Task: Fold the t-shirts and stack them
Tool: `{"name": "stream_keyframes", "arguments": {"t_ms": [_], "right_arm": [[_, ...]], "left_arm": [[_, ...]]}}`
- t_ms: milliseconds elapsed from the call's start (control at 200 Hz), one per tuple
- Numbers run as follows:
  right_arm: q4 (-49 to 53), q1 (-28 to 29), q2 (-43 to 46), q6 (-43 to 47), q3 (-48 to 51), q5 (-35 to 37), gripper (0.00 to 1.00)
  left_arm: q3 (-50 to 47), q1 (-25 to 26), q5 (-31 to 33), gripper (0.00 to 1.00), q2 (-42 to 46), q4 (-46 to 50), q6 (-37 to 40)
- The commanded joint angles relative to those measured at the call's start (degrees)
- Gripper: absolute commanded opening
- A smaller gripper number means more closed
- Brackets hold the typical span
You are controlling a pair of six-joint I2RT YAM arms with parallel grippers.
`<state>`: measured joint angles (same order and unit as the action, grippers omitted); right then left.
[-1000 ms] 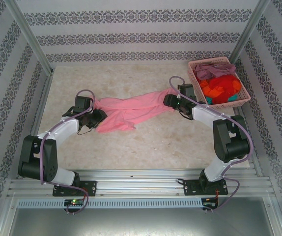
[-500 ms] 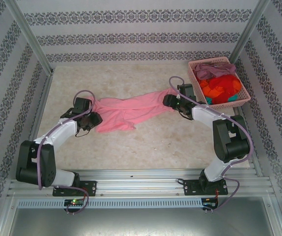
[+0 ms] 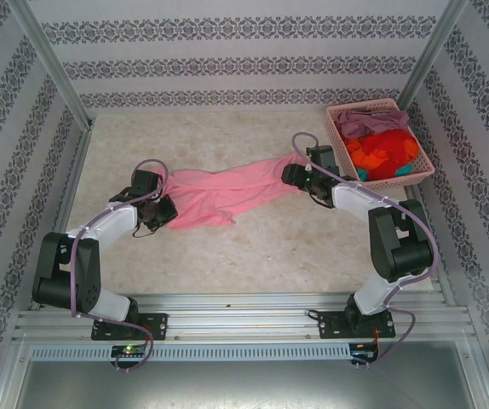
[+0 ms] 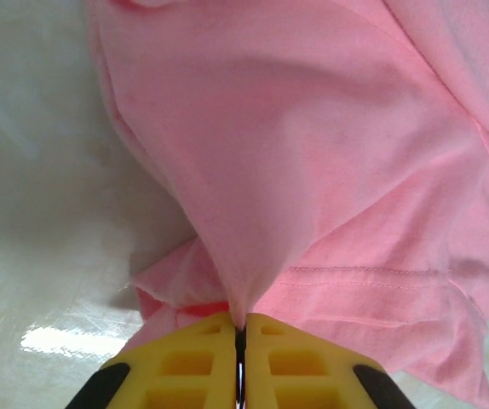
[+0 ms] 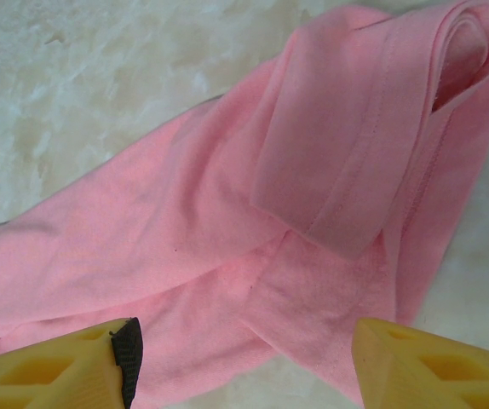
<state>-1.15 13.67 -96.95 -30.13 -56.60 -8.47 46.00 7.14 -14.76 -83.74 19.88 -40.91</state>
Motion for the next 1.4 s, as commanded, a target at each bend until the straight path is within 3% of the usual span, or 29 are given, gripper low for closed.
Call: {"name": "stream_keyframes", "arguments": {"t_ms": [0,365,769,1009,1194,1239,1394], "right_arm": [[-0.96,0.51,-0.44,-0.66,-0.90,-0.57,0.66],[-0.79,0.47,0.33,-0.60,0.05,-0.14,0.67],[-1.55,0.56,-0.91,-0.67,-0.28,-0.80,0.67],[-2.54,0.68,-2.02,-1.07,-0.40,-1.19,0.67],[-2.56,0.75,-2.54,-0.99,-0.71,-1.37,0.67],[-2.48,0.74,-2.63,-0.90,-0.84,-1.36,0.67],[-2.30,0.72,-2.73,-0.81,-1.14,-1.46,0.67]], "left_arm": [[0.42,0.51,-0.58,0.01,-0.15,-1.89,-0.55],[4.47,0.25,-1.36,0.00,6.02,-1.14,-6.37],[-0.17,-3.60,-2.17,0.00,20.20,12.85,-5.98],[-4.80,-5.37,1.67,0.00,26.13,21.64,-3.67],[-11.67,-5.95,1.51,0.00,24.91,17.47,-4.99],[-13.07,-6.08,1.05,0.09,24.35,14.96,-5.76],[-15.04,-6.17,-0.05,0.20,21.82,7.17,-7.44]]}}
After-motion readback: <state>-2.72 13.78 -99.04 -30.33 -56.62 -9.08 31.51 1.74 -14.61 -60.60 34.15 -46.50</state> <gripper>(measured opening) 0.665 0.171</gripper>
